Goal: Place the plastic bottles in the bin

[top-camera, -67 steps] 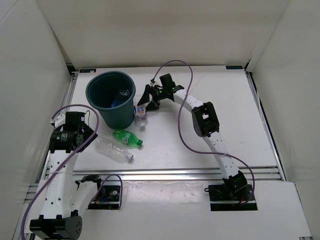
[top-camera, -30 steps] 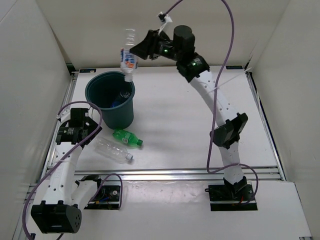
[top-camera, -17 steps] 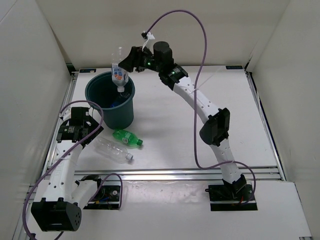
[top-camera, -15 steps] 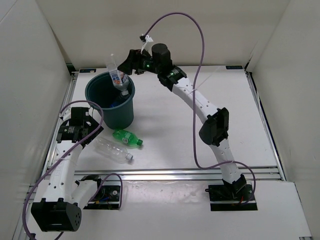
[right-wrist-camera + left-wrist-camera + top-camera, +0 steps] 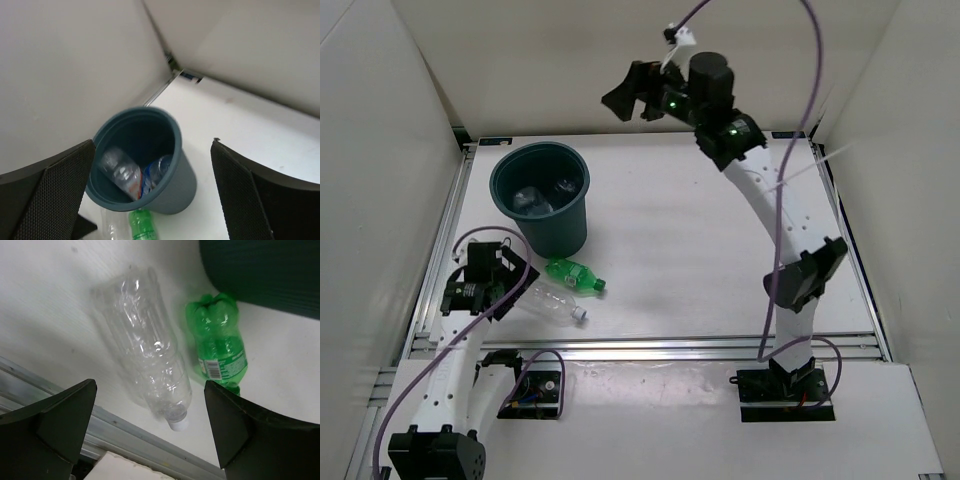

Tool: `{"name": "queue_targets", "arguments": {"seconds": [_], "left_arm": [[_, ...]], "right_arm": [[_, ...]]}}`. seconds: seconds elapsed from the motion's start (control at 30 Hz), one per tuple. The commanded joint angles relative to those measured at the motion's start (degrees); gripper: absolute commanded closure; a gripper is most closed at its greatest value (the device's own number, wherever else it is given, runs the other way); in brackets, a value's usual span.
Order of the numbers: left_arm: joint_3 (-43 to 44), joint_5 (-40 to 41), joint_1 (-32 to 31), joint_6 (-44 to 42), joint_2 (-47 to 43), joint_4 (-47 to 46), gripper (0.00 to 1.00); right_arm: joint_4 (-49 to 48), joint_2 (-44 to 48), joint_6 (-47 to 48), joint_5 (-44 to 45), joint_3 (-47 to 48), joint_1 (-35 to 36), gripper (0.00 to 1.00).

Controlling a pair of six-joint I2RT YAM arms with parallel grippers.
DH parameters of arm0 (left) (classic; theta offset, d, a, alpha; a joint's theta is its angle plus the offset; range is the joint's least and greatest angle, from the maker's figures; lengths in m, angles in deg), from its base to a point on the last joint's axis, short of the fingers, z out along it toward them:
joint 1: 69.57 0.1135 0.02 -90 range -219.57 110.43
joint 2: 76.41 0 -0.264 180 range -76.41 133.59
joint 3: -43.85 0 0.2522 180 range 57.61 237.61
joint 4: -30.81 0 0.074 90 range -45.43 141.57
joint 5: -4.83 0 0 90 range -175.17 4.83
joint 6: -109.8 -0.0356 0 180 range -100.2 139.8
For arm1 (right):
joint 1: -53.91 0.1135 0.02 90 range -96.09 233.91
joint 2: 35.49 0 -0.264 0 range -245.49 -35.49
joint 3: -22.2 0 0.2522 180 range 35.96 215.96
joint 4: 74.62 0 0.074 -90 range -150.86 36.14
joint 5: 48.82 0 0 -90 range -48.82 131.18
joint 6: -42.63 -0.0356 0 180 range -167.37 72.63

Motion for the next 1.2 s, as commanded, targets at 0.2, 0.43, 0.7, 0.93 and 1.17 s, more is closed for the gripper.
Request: {"name": "queue_targets", "arguments": {"seconds": [0.2,0.43,0.7,0.93,1.17], "left_arm": [[-9.21,-6.81,0.19,7.13,3.14,-5.24,0.0],[-11.84,-2.42,0.19,7.13,4.29,-8.57,0.0],[-13.52,-0.04,0.19,7.66,6.75,-12.43,0.0],[-14.57,-0.04,0.19,10.37,11.67,-15.95,0.0],[-15.8,-1.88,0.19,10.91,10.63,-15.88,0.16]], "right_arm": [[7.55,4.53,3.03,1.61,0.51,-0.67,0.0],[8.61,6.46,4.09,1.61,-1.68,-0.67,0.0],[8.61,6.46,3.56,0.47,-2.73,-1.81,0.0],[9.14,8.74,2.94,-1.82,-5.28,-2.96,0.0],[9.14,10.59,2.42,-3.05,-8.54,-4.01,0.0]]}}
